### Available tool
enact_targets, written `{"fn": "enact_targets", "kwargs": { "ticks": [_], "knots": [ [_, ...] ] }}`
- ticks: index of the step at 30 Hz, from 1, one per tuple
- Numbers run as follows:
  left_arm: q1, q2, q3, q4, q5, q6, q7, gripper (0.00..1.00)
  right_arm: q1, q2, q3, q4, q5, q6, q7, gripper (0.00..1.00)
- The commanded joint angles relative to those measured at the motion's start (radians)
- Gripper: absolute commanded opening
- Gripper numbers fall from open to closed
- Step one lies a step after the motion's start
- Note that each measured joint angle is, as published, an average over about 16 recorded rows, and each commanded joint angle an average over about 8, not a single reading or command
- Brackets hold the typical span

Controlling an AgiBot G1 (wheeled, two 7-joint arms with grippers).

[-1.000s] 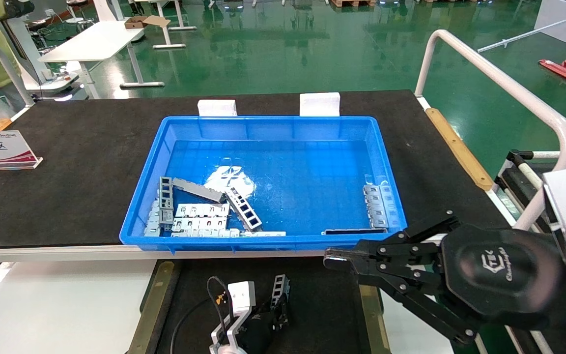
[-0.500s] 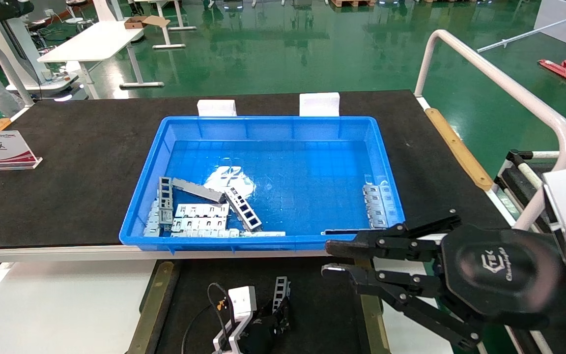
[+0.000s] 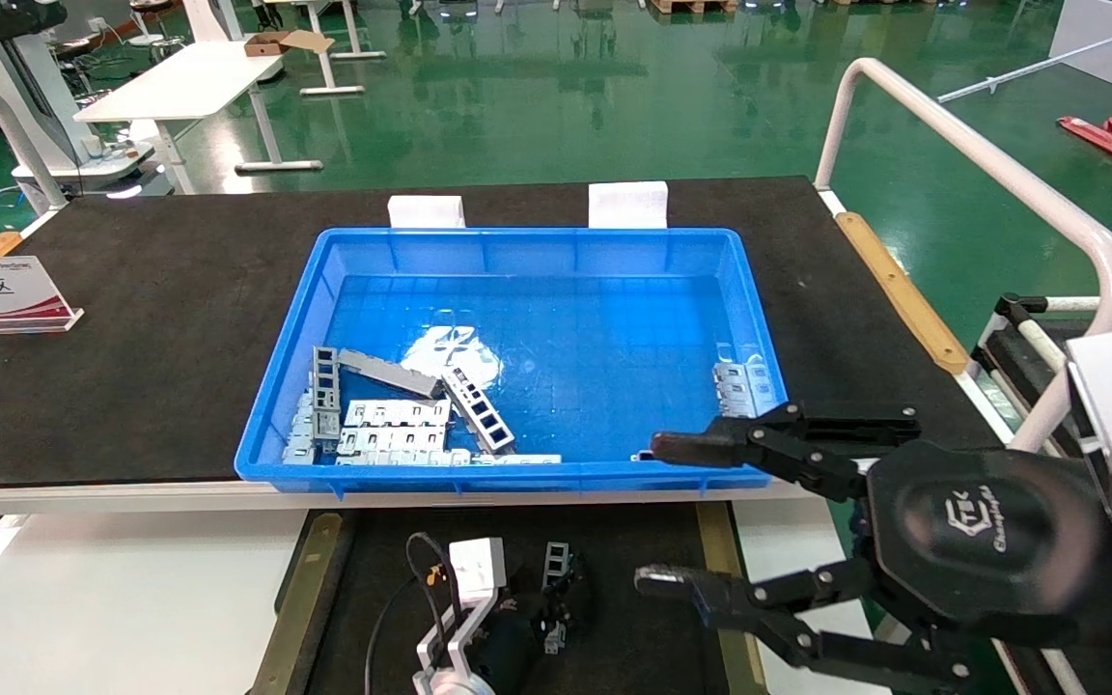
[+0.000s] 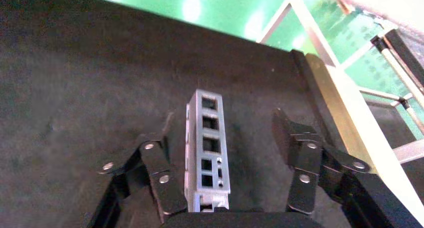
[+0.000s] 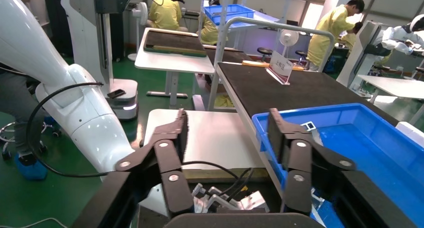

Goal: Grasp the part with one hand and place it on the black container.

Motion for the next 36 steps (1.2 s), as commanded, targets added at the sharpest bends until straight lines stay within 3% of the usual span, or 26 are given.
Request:
{"fn": "enact_targets", "kwargs": {
  "ticks": [1,17,26,31,36],
  "knots": [
    [-0.003,-0.005,0.001,-0.002,0.031,0.003,-0.024,1.0,0.0,0.0,0.0,0.0,0.0,0.0,0.0,1.0],
    [0.038,-0.351,-0.011,-0.358,0.237,0.203,-0.131,1.0,0.0,0.0,0.0,0.0,0.0,0.0,0.0,1.0],
    [0.036,-0.443,-0.083,-0.392,0.322,0.392,-0.187,1.0,0.0,0.0,0.0,0.0,0.0,0.0,0.0,1.0],
    [0.038,-0.479,-0.158,-0.396,0.301,0.537,-0.162,1.0,0.0,0.0,0.0,0.0,0.0,0.0,0.0,1.0],
    [0.045,-0.525,-0.263,-0.395,0.18,0.764,-0.053,1.0,0.0,0.0,0.0,0.0,0.0,0.0,0.0,1.0]
  ]
}}
